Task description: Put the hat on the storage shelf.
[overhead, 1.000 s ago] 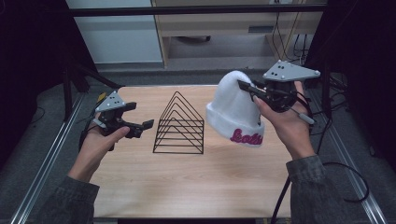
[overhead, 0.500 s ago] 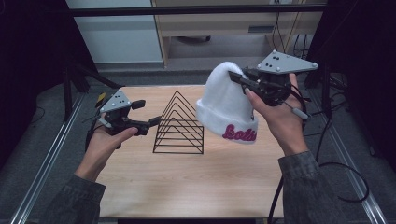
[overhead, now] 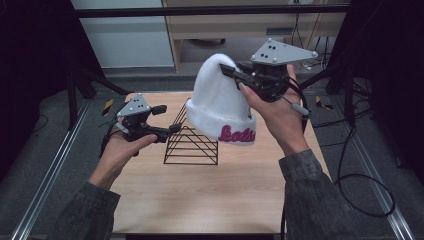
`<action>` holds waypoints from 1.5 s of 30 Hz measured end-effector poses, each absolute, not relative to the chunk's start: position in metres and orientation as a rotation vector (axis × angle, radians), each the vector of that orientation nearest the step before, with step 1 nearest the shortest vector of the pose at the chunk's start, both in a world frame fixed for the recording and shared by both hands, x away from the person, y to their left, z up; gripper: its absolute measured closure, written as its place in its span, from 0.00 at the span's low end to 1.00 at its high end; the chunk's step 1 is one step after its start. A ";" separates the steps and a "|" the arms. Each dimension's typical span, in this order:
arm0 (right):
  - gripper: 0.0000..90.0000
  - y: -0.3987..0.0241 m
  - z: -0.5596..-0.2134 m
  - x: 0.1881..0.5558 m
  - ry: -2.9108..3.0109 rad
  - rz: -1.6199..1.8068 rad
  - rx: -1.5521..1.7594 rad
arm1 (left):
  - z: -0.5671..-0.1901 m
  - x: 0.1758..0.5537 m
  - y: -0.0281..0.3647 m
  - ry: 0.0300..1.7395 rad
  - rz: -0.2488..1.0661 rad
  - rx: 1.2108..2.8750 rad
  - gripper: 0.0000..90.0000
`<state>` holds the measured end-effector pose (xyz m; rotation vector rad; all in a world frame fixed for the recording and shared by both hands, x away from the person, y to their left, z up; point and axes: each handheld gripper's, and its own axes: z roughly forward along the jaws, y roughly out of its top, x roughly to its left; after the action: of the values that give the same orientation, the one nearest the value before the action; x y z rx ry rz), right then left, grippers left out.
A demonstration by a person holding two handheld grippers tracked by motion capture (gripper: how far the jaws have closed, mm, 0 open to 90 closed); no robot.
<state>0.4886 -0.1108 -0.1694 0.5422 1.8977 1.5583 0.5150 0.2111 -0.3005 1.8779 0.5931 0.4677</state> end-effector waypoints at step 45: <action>0.92 -0.091 -0.183 0.538 2.056 1.589 0.486 | -0.292 0.527 0.196 0.660 0.609 1.903 0.85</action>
<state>0.5377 -0.0915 -0.1827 0.4865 2.0557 1.5889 0.5267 0.1958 -0.2916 1.9034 0.6603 0.6094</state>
